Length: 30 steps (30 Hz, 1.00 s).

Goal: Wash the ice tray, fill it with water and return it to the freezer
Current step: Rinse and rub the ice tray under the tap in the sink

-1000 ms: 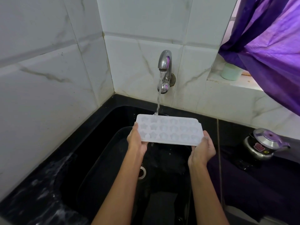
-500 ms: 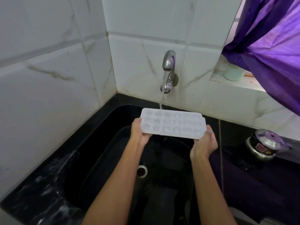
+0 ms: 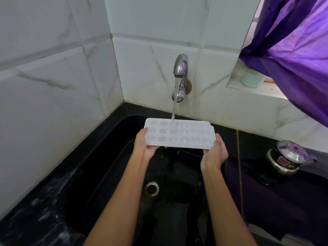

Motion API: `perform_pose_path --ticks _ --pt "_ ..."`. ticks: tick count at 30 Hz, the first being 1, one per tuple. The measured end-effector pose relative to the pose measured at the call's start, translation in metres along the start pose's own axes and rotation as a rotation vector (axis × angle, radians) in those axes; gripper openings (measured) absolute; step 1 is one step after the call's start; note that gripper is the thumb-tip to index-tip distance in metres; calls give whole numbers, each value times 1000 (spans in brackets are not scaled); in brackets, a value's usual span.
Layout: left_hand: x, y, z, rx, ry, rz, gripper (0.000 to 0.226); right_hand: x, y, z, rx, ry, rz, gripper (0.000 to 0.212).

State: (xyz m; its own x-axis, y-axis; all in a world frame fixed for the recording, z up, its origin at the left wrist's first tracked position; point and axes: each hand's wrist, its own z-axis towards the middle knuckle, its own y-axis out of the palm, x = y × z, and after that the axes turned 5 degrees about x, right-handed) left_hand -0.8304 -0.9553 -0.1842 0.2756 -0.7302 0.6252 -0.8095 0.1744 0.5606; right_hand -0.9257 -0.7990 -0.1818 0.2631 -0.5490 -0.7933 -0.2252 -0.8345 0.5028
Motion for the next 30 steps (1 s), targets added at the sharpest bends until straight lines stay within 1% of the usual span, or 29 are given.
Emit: perform_pose_path --ticks 5,11,18,21,30 --pt "9 -10 -3 6 10 -31 36 6 6 -8 -32 36 -13 34" --pt "18 -13 -10 35 44 -31 30 2 16 -13 -88 67 -39 34" --pt "17 -36 -19 164 100 -64 36 6 14 -27 -134 83 -75 33" --pt "14 -48 -30 229 116 -80 34 11 10 -34 -144 88 -112 32" --pt "24 -73 -51 357 189 -85 32 32 7 -51 -188 137 -196 31"
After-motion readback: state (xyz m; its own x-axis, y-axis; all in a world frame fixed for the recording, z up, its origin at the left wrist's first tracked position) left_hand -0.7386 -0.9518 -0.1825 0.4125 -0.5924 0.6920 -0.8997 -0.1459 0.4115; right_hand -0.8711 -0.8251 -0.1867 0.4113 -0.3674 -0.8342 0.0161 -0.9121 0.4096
